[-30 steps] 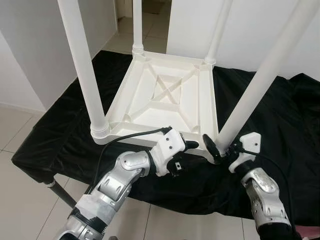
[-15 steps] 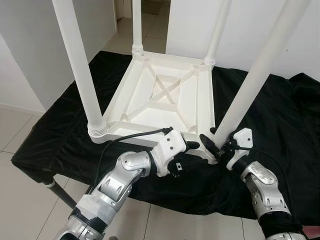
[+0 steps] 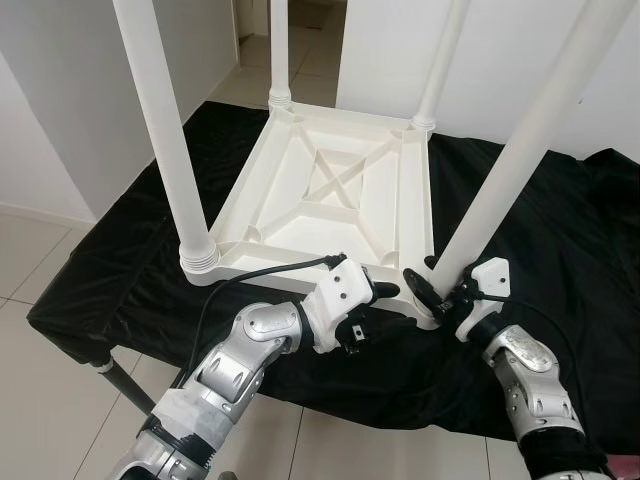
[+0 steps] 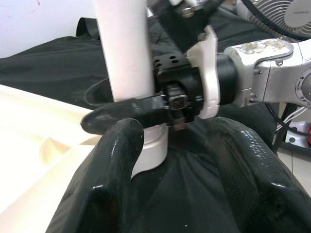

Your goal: Building children table

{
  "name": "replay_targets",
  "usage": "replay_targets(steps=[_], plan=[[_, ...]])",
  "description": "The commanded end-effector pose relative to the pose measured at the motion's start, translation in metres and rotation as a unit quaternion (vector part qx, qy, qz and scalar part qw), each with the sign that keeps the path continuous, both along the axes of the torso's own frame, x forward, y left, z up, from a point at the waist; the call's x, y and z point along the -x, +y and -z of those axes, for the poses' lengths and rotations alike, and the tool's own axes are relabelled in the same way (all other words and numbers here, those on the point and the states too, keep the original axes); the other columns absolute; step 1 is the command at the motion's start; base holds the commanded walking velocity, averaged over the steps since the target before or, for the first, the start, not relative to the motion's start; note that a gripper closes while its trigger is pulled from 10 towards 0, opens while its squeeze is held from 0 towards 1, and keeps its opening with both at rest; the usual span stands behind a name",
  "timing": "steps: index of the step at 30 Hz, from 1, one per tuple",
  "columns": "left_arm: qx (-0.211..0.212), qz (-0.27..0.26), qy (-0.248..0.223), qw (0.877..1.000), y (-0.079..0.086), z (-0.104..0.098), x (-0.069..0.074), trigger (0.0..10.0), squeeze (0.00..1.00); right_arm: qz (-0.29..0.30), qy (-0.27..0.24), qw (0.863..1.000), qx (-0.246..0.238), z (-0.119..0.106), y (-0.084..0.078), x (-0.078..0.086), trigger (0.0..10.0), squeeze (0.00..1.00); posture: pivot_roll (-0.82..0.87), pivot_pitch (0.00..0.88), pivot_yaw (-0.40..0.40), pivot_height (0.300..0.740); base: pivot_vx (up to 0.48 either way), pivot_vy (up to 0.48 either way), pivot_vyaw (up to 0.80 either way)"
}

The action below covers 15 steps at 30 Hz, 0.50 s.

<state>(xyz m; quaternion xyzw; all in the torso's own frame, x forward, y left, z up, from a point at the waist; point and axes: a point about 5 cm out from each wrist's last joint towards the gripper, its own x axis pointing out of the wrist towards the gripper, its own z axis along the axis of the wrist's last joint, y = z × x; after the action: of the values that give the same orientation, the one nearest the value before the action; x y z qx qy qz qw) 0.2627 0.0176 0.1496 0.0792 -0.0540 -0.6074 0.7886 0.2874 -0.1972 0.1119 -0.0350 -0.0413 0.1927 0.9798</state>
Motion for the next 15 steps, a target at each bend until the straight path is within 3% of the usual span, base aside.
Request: replay_targets(steps=[1, 3, 4, 8, 11, 13, 15], plan=[[-0.007, 0.024, -0.005, 1.0, -0.003, -0.002, 0.003, 10.0, 0.0, 0.034, 0.025, 0.999, 0.009, 0.008, -0.009, 0.002, 10.0, 0.0, -0.09, 0.0, -0.021, 0.74, 0.0, 0.0, 0.0], [-0.007, 0.023, -0.005, 1.0, -0.003, -0.002, 0.002, 10.0, 0.0, 0.056, 0.028, 0.998, -0.002, 0.008, -0.006, 0.002, 10.0, 0.0, -0.09, 0.0, -0.02, 0.74, 0.0, 0.0, 0.0], [-0.006, 0.022, -0.006, 1.0, -0.003, -0.003, 0.0, 10.0, 0.0, 0.103, 0.024, 0.994, -0.032, 0.006, 0.001, 0.003, 10.0, 0.0, -0.09, 0.0, -0.016, 0.74, 0.0, 0.0, 0.0], [-0.005, 0.021, -0.007, 1.0, -0.003, -0.004, 0.0, 10.0, 0.0, 0.136, 0.021, 0.989, -0.053, 0.004, 0.005, 0.003, 10.0, 0.0, -0.08, 0.0, -0.013, 0.74, 0.0, 0.0, 0.0], [-0.006, 0.022, -0.008, 1.0, -0.003, -0.005, -0.001, 10.0, 0.0, 0.209, 0.013, 0.975, -0.079, 0.004, 0.013, 0.005, 10.0, 0.0, -0.08, 0.0, -0.012, 0.74, 0.0, 0.0, 0.0], [-0.006, 0.022, -0.008, 1.0, -0.003, -0.005, -0.001, 10.0, 0.0, 0.209, 0.013, 0.975, -0.079, 0.004, 0.013, 0.005, 10.0, 0.0, -0.08, 0.0, -0.012, 0.74, 0.0, 0.0, 0.0], [-0.006, 0.021, -0.008, 1.0, -0.003, -0.005, -0.001, 10.0, 0.0, 0.307, 0.025, 0.946, -0.097, 0.008, 0.022, 0.006, 10.0, 0.0, -0.08, 0.0, -0.015, 0.74, 0.0, 0.0, 0.0]])
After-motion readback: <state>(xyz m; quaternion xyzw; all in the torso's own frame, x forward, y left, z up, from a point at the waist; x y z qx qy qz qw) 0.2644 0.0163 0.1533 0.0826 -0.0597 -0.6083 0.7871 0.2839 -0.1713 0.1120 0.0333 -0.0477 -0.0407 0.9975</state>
